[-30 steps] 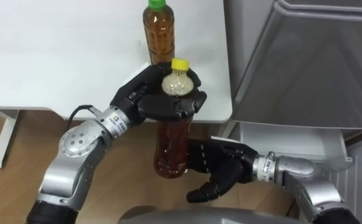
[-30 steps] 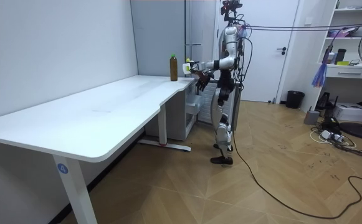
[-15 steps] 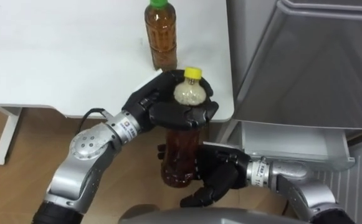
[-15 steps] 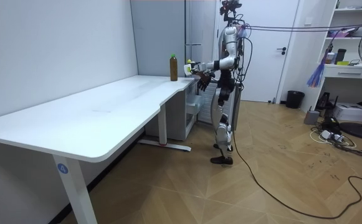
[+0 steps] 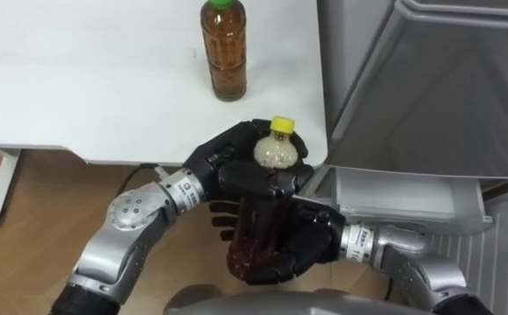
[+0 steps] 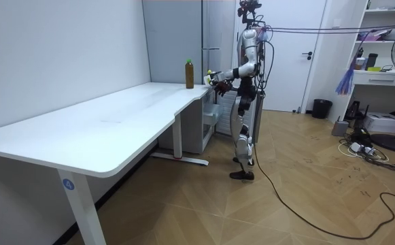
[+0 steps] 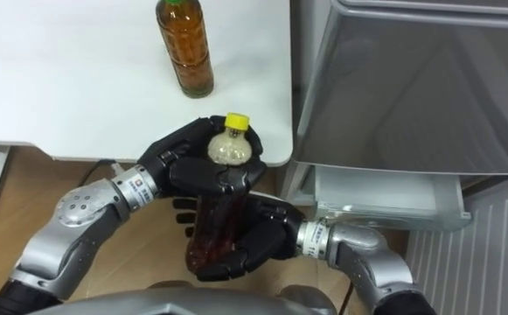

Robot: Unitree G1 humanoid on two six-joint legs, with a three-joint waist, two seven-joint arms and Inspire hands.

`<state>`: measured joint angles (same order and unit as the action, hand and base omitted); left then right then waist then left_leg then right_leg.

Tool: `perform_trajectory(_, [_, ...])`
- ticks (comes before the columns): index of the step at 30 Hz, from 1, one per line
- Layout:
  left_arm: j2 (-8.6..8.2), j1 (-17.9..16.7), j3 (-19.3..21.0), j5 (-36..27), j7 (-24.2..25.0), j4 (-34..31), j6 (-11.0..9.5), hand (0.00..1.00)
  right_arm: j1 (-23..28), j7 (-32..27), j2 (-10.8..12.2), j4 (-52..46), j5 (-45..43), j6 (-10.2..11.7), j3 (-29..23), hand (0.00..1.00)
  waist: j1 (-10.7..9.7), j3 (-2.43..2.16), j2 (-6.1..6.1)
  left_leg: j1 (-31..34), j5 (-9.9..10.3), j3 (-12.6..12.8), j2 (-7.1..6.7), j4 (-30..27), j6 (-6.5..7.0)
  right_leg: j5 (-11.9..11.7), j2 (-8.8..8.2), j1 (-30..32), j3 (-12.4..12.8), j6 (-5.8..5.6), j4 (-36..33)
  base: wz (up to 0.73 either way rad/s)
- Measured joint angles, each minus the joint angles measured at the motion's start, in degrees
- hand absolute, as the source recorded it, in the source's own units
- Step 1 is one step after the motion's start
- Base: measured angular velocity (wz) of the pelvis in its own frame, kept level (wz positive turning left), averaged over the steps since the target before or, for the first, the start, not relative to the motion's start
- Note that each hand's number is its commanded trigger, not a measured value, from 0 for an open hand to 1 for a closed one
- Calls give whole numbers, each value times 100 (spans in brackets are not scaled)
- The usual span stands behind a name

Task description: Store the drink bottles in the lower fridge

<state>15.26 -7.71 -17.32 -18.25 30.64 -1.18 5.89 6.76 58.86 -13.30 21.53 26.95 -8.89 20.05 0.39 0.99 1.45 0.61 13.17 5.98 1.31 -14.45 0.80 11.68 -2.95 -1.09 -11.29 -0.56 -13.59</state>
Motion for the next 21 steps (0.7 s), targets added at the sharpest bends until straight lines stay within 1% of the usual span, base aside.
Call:
perform_trajectory(3, [-4,0,0,0,1,18,0,100,2,8,2,1,1,-6,0,0,-5,1,-5,0,0,0,0,2,0,0,3,1,4,0,0,0])
perform_trajectory(7, [-5,1,0,0,1,60,-1,100,2,8,-6,-8,32,-46,-7,0,-4,-12,-37,-10,0,1,-4,6,0,0,-2,-4,6,0,-1,0])
perform_trajectory(11, [15,0,0,14,3,133,0,100,1,6,-34,-8,32,-105,-13,0,2,-24,-100,-19,-1,1,-6,6,1,0,-3,-5,14,0,-2,0])
perform_trajectory(12, [27,0,0,22,4,144,0,100,1,5,-36,-8,32,-118,-20,0,4,-36,-119,-20,-1,2,-6,4,1,0,-2,-4,17,0,-3,0])
perform_trajectory(14, [42,0,1,28,4,156,0,100,1,5,-36,-8,39,-119,-38,0,2,-44,-140,-26,-1,2,-6,3,1,0,2,-7,27,0,-4,0])
perform_trajectory(18, [108,0,1,42,4,159,0,100,1,4,-44,-7,54,-119,-66,0,2,-41,-149,-29,-1,3,-7,-6,1,0,2,-11,33,0,-6,0])
perform_trajectory(21, [120,1,1,43,4,158,0,100,1,-1,-50,-7,72,-120,-63,0,1,-37,-143,-31,-2,6,-12,-9,2,0,0,-12,27,0,-9,0])
